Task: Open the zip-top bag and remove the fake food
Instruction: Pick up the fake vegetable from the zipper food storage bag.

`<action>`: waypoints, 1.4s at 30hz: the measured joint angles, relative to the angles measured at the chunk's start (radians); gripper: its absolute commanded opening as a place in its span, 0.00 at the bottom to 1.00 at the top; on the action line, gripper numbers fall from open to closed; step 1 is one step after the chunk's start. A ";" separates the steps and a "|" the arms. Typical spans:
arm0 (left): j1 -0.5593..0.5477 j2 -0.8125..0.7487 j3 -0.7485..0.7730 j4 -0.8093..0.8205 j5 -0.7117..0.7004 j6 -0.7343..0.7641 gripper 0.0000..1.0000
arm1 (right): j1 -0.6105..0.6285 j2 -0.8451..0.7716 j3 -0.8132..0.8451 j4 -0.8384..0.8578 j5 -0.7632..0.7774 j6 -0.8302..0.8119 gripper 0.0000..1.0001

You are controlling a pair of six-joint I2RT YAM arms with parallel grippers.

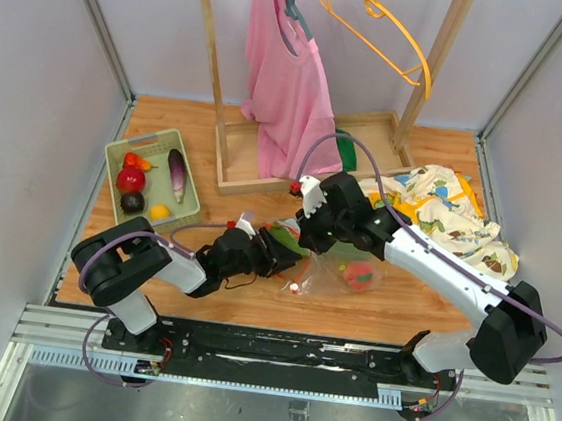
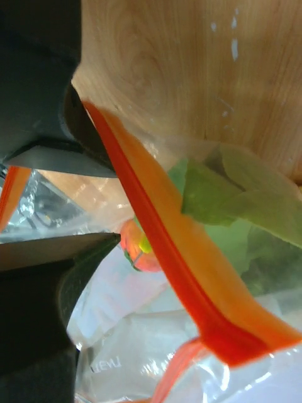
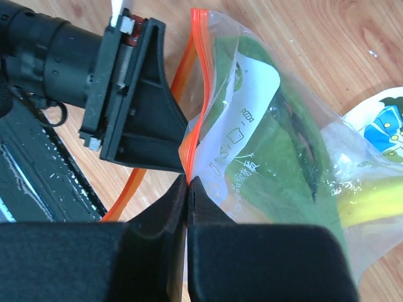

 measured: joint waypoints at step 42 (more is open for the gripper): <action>-0.038 0.502 0.289 0.477 0.049 -0.105 0.00 | -0.172 0.052 0.033 0.024 -0.317 0.073 0.02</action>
